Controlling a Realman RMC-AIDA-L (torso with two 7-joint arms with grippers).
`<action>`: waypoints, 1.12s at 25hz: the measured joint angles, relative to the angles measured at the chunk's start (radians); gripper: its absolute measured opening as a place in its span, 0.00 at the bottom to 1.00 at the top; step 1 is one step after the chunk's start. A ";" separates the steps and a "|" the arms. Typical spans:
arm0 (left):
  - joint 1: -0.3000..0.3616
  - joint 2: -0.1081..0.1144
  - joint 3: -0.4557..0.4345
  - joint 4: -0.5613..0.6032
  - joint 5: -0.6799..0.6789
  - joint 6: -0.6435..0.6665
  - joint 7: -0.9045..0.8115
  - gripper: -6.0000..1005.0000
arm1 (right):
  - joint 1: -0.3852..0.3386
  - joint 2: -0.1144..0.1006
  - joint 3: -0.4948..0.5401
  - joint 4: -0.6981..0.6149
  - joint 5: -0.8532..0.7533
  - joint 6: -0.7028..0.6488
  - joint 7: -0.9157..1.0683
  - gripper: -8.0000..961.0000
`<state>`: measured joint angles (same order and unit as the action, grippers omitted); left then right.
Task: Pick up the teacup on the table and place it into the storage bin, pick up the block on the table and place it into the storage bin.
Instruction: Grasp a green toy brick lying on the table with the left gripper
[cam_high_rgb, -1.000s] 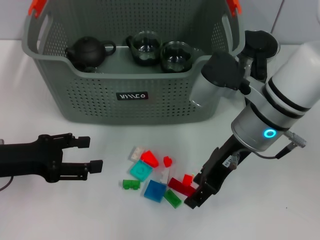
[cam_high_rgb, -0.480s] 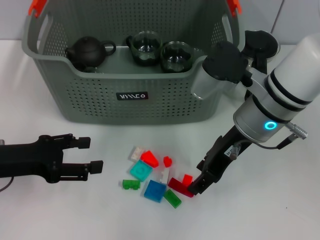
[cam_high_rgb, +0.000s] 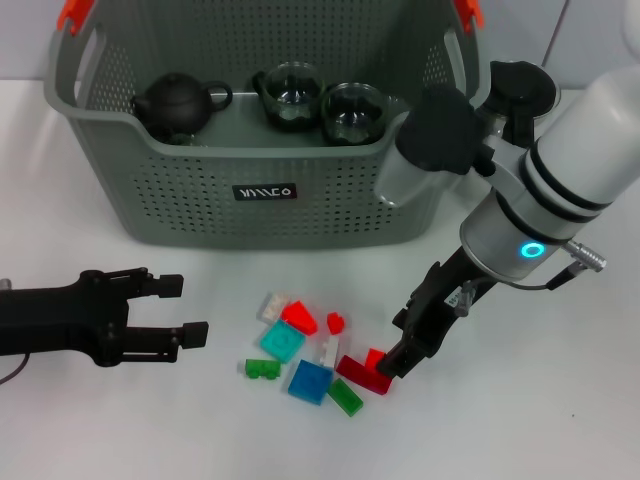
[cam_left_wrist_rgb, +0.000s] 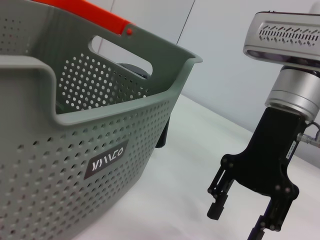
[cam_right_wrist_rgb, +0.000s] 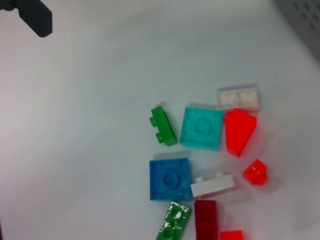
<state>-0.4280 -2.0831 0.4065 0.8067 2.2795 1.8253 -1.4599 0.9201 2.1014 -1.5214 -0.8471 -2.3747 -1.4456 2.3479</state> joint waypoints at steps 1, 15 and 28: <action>0.000 0.000 0.000 -0.002 0.000 0.000 0.001 0.87 | 0.000 0.000 -0.009 0.000 0.000 0.005 -0.002 0.73; -0.002 0.000 0.000 -0.006 0.000 -0.004 0.000 0.87 | -0.001 -0.003 -0.063 -0.007 0.000 0.031 -0.032 0.73; -0.001 -0.002 -0.006 -0.008 0.000 -0.016 -0.002 0.87 | 0.000 -0.006 -0.053 -0.010 -0.020 0.000 -0.088 0.73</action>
<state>-0.4293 -2.0847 0.4007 0.7989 2.2795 1.8098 -1.4619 0.9205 2.0955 -1.5743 -0.8576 -2.3946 -1.4454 2.2599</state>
